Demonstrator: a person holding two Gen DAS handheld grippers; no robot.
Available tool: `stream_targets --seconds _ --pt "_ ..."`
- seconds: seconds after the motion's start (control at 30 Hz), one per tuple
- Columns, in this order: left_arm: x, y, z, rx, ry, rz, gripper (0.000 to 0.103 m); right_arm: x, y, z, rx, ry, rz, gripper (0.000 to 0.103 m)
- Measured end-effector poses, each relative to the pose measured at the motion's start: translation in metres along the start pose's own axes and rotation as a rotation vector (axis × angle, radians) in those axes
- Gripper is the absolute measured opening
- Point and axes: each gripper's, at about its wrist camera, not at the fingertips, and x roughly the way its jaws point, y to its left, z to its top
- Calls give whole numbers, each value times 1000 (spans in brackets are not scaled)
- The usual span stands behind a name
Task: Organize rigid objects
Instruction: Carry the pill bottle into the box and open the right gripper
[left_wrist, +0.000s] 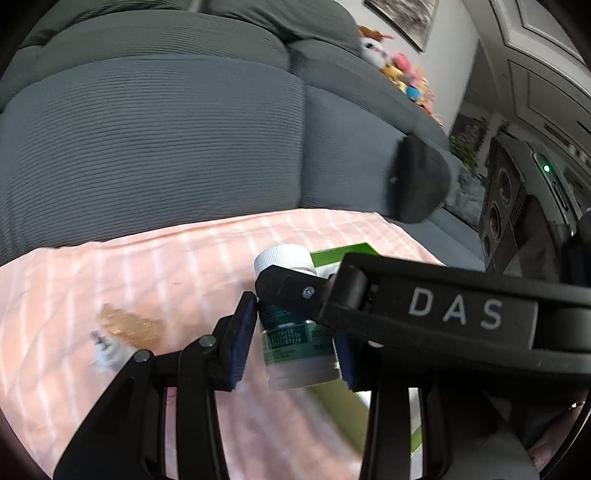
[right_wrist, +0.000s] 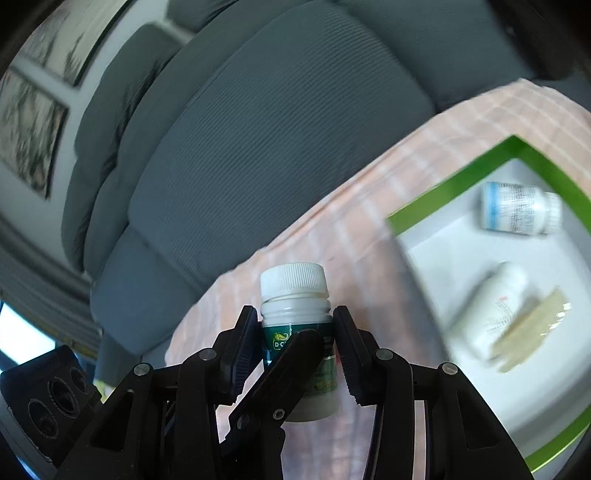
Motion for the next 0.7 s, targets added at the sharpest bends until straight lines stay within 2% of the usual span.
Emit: stream_targets --seconds 0.27,0.47,0.7 --pt "49 -33 6 30 82 -78 38 -15 -61 21 158 -55 -49 47" --pt "80 -47 4 32 147 -107 38 -9 -96 29 244 -48 -83 47" --pt "97 -48 0 17 198 -114 37 -3 -118 36 304 -32 -108 47"
